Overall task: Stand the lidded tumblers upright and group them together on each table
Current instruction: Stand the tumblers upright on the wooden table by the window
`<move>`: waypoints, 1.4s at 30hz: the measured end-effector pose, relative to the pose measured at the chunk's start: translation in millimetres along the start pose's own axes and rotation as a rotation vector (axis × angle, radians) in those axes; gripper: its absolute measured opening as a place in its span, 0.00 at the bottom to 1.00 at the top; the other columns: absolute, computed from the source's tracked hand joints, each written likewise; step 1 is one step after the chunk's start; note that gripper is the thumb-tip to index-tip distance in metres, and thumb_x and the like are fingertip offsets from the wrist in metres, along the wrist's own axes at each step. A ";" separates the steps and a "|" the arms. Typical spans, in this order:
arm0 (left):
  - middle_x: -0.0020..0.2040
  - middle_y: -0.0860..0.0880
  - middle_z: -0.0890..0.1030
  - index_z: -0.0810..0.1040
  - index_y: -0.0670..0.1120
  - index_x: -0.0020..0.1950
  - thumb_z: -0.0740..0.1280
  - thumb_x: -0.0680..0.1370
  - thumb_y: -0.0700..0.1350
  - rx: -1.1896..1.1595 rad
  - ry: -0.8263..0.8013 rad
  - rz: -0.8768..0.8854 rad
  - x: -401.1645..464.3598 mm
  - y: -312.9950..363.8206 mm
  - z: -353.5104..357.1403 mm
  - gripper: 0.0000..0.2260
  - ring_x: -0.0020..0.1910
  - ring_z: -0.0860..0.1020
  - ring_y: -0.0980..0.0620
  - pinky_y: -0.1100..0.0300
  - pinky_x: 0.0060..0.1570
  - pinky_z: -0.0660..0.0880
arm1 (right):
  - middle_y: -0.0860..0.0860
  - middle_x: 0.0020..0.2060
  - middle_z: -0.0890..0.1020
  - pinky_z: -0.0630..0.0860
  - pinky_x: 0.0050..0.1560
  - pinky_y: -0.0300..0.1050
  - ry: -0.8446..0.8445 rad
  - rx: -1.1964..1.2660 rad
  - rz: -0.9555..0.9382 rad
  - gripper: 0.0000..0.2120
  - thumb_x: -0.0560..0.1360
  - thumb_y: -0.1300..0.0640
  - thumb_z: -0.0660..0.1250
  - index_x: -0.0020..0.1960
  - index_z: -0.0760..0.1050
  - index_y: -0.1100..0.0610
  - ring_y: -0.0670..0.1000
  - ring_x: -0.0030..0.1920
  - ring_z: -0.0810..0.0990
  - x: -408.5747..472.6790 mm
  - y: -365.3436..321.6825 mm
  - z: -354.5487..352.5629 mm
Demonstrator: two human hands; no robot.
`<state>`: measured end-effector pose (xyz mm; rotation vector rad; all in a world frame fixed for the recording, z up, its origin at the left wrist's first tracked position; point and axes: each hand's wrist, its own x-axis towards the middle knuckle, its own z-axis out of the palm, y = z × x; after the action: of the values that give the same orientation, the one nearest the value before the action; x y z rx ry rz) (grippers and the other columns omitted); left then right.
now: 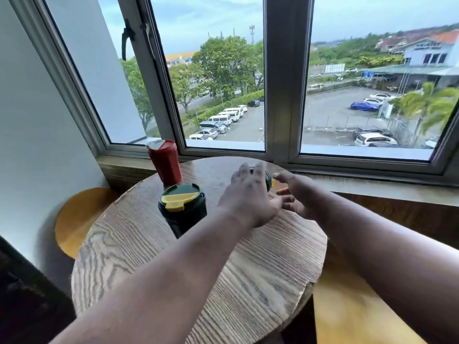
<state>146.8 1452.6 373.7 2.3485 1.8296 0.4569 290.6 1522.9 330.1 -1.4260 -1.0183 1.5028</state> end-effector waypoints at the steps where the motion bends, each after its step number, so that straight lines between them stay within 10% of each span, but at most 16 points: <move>1: 0.81 0.38 0.52 0.46 0.47 0.83 0.64 0.78 0.61 0.021 -0.016 -0.058 8.1 -2.4 5.9 0.42 0.80 0.52 0.39 0.47 0.77 0.56 | 0.62 0.53 0.76 0.78 0.41 0.47 -0.014 0.006 0.015 0.18 0.72 0.47 0.69 0.57 0.74 0.56 0.56 0.41 0.78 0.6 1.1 -0.2; 4: 0.81 0.36 0.52 0.46 0.47 0.83 0.64 0.77 0.65 0.069 -0.052 -0.202 26.8 -11.5 18.4 0.44 0.79 0.55 0.37 0.44 0.76 0.59 | 0.64 0.60 0.76 0.80 0.39 0.46 -0.055 -0.006 0.046 0.30 0.68 0.42 0.69 0.65 0.72 0.56 0.57 0.43 0.80 5.7 3.3 1.5; 12: 0.69 0.40 0.73 0.58 0.47 0.79 0.65 0.76 0.62 0.020 -0.045 -0.313 40.9 -28.9 31.7 0.36 0.67 0.73 0.39 0.46 0.64 0.74 | 0.62 0.49 0.75 0.81 0.40 0.51 -0.125 0.116 0.092 0.13 0.79 0.47 0.62 0.51 0.72 0.57 0.58 0.40 0.79 5.2 -4.0 10.9; 21: 0.70 0.41 0.68 0.55 0.47 0.81 0.70 0.75 0.59 -0.160 0.169 -0.202 27.6 -28.1 41.9 0.41 0.68 0.71 0.40 0.47 0.66 0.72 | 0.53 0.41 0.80 0.77 0.41 0.46 -0.077 0.168 -0.093 0.12 0.80 0.50 0.61 0.52 0.79 0.55 0.53 0.40 0.79 1.3 -4.3 13.7; 31: 0.66 0.43 0.61 0.44 0.60 0.77 0.77 0.71 0.54 -0.288 0.298 -0.185 8.1 -25.3 41.7 0.48 0.67 0.70 0.38 0.45 0.62 0.77 | 0.56 0.58 0.79 0.80 0.58 0.59 -0.091 0.009 -0.416 0.41 0.60 0.41 0.76 0.67 0.65 0.50 0.54 0.57 0.83 -8.1 -4.1 16.2; 42: 0.66 0.47 0.57 0.51 0.57 0.70 0.75 0.72 0.53 -0.260 0.293 -0.154 -21.9 -22.6 36.6 0.37 0.66 0.72 0.39 0.49 0.60 0.78 | 0.56 0.61 0.75 0.77 0.38 0.29 -0.167 -0.241 -0.577 0.36 0.72 0.58 0.75 0.75 0.62 0.55 0.49 0.56 0.79 -30.2 1.4 14.3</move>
<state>132.6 1440.3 329.2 2.0377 1.9133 0.9960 277.3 1493.8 339.7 -1.0379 -1.5963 1.1075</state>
